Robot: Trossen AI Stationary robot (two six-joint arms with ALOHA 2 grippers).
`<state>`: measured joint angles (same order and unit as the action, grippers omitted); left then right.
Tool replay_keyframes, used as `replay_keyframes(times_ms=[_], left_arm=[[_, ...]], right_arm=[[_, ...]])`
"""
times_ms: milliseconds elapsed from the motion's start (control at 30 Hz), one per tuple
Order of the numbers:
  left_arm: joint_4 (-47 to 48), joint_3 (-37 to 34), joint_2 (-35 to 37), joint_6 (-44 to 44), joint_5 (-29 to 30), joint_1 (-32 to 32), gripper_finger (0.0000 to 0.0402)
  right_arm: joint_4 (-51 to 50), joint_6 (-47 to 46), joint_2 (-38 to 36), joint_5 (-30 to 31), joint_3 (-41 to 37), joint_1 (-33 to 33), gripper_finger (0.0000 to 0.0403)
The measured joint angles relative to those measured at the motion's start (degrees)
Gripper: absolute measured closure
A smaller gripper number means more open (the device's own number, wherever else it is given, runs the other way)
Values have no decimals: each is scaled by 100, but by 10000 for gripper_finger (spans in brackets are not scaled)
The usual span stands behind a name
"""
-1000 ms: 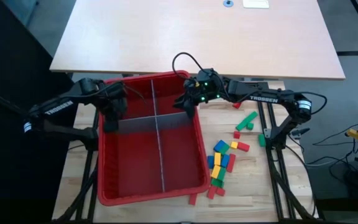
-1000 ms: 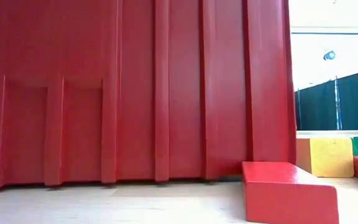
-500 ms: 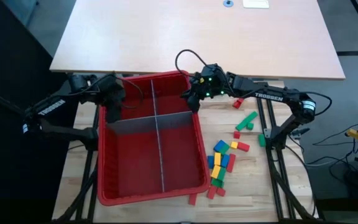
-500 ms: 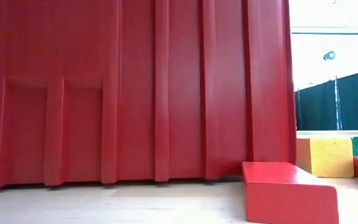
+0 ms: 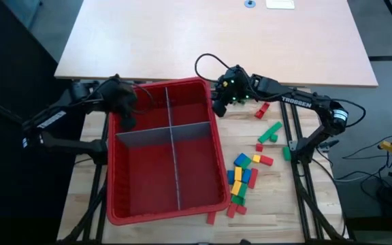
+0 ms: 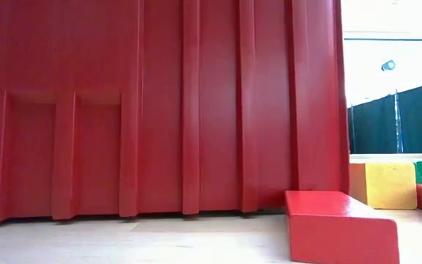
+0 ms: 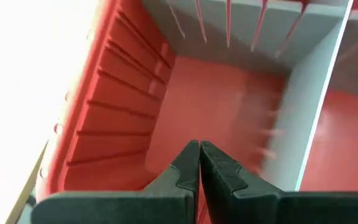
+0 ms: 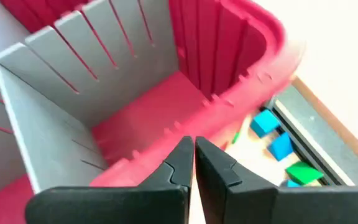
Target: Sort blocks
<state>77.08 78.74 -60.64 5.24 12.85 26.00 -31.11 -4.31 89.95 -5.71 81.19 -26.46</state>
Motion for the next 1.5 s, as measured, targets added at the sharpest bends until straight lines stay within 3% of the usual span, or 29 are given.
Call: replay_keyframes(times_ms=[533,1200,1500], left_arm=[[-469,0,292,-486,-186,0,402],[-1017,0,-46,-477,-186,0,402],[-1115,0,-47,-475,-189,-2,402]], right_arm=[[316,8,15,-659,-834,-202,403],[1273,-310,306,-1508,-978,391,403],[1606,-515,361,-1612,-947,656,403]])
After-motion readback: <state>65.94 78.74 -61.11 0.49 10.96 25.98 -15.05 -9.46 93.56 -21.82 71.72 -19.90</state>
